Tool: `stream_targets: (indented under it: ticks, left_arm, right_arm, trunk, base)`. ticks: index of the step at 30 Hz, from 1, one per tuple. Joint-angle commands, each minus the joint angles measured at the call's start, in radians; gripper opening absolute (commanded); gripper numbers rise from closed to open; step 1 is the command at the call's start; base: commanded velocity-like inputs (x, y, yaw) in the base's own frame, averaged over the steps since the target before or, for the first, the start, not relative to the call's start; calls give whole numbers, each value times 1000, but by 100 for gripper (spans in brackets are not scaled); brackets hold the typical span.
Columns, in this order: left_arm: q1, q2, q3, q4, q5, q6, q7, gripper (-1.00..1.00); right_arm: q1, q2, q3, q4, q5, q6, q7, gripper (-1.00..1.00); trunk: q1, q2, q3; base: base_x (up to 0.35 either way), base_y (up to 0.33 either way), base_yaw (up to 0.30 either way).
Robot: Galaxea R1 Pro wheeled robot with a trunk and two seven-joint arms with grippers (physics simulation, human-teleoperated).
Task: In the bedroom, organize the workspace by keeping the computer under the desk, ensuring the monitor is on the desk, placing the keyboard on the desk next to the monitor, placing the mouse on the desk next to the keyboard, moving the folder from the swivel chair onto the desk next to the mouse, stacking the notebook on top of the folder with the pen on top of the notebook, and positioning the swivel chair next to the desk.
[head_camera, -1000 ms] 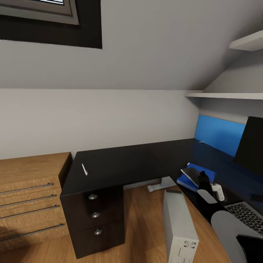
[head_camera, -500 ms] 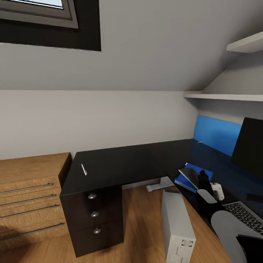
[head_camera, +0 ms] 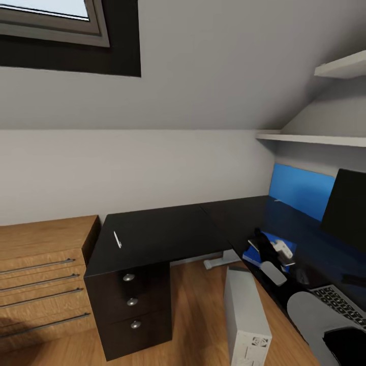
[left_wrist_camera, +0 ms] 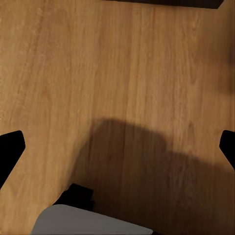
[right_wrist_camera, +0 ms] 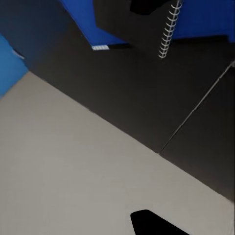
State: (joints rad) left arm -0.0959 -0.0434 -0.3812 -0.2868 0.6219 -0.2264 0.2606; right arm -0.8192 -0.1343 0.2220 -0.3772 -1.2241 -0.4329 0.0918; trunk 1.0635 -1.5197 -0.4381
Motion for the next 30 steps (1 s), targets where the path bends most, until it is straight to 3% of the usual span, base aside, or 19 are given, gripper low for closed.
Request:
stream_targets:
  ticks: [1,5,6,12,18,19,21,22,23,27,30]
  left_arm:
    - [-1,0,-8,0,7,-4,6,100]
    - [-1,0,-8,0,7,-3,6,100]
    - [-1,0,-8,0,7,-3,6,100]
    - [-1,0,-8,0,7,-3,6,100]
    - [-1,0,-8,1,7,-1,6,100]
    - [-1,0,-9,1,7,-1,6,100]
    - [-1,0,-9,1,7,0,6,100]
    - [-1,0,-12,2,6,3,6,100]
    - [-1,0,-13,3,6,4,6,100]
    - [-1,0,-14,7,5,5,6,100]
    - [-1,1,-14,9,4,6,6,100]
  right_arm:
    - [-1,4,25,1,-10,-2,0,100]
    - [-1,50,130,-2,8,43,-105,100]
    - [-1,71,186,-7,29,76,-174,100]
    - [-1,132,370,-56,127,144,-398,100]
    - [-1,200,498,-82,214,162,-604,100]
    - [0,221,528,-85,242,164,-654,100]
    - [1,237,549,-87,267,164,-690,100]
    - [1,256,572,-110,299,151,-732,100]
    - [1,260,575,-132,300,136,-740,100]
    - [1,266,581,-172,270,122,-752,100]
    - [2,268,587,-208,222,184,-757,100]
  trunk:
    - [-4,7,2]
    - [-19,35,15]
    - [-23,42,18]
    - [-46,84,37]
    - [-69,126,55]
    - [-73,133,59]
    - [-81,147,65]
    - [-85,154,68]
    - [-88,161,71]
    - [-104,189,84]
    - [-115,210,93]
  base:
    - [0,0,0]
    - [0,0,0]
    - [0,0,0]
    - [0,0,0]
    - [0,0,0]
    - [0,0,0]
    - [0,0,0]
    - [0,0,0]
    - [0,0,0]
    - [0,0,0]
    - [0,0,0]
